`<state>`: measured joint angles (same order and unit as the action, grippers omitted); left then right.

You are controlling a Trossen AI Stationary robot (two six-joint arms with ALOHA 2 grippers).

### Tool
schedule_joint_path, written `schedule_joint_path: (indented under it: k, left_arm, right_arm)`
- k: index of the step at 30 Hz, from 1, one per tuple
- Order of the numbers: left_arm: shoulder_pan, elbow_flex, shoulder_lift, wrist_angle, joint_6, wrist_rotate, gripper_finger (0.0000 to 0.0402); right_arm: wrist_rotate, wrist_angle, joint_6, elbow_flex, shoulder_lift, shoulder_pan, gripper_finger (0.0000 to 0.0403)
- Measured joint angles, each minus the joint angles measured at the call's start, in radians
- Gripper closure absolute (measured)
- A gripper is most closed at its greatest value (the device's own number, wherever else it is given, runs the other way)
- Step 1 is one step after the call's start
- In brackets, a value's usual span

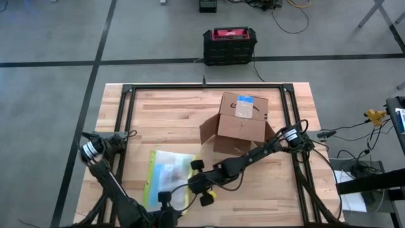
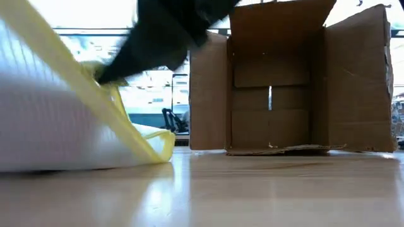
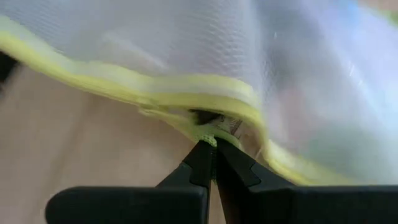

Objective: Unpack boxes
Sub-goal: Close the transparent zip lock bag

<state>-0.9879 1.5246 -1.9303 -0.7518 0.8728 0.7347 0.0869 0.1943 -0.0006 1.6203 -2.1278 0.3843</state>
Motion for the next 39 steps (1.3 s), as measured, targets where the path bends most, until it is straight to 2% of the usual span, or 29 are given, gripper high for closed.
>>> schedule_joint_path:
  k: [6, 14, 18, 26, 30, 34, 39]
  left_arm:
    - [-0.034, 0.000, 0.096, -0.100, 0.012, 0.038, 0.0401]
    - [-0.123, 0.000, 0.147, -0.275, 0.195, 0.121, 0.0401]
    - [-0.159, -0.001, 0.149, -0.342, 0.309, 0.161, 0.0401]
    - [-0.203, -0.003, 0.113, -0.341, 0.425, 0.175, 0.0401]
    - [-0.232, -0.003, 0.093, -0.340, 0.488, 0.172, 0.0401]
    - [-0.262, -0.003, 0.073, -0.345, 0.577, 0.165, 0.0401]
    - [-0.297, -0.003, 0.067, -0.355, 0.665, 0.159, 0.0401]
  right_arm:
    - [-0.010, 0.013, -0.045, 0.093, -0.022, -0.013, 0.0403]
    - [0.069, 0.263, -0.017, 0.165, -0.021, -0.019, 0.0403]
    - [0.062, 0.279, 0.091, 0.125, -0.021, -0.020, 0.0403]
    - [0.067, 0.359, 0.241, -0.025, -0.029, -0.034, 0.0403]
    - [0.107, 0.427, 0.275, -0.066, -0.021, -0.044, 0.0403]
    - [0.191, 0.498, 0.278, -0.063, -0.017, -0.045, 0.0403]
    - [0.226, 0.533, 0.247, -0.047, 0.012, -0.035, 0.0403]
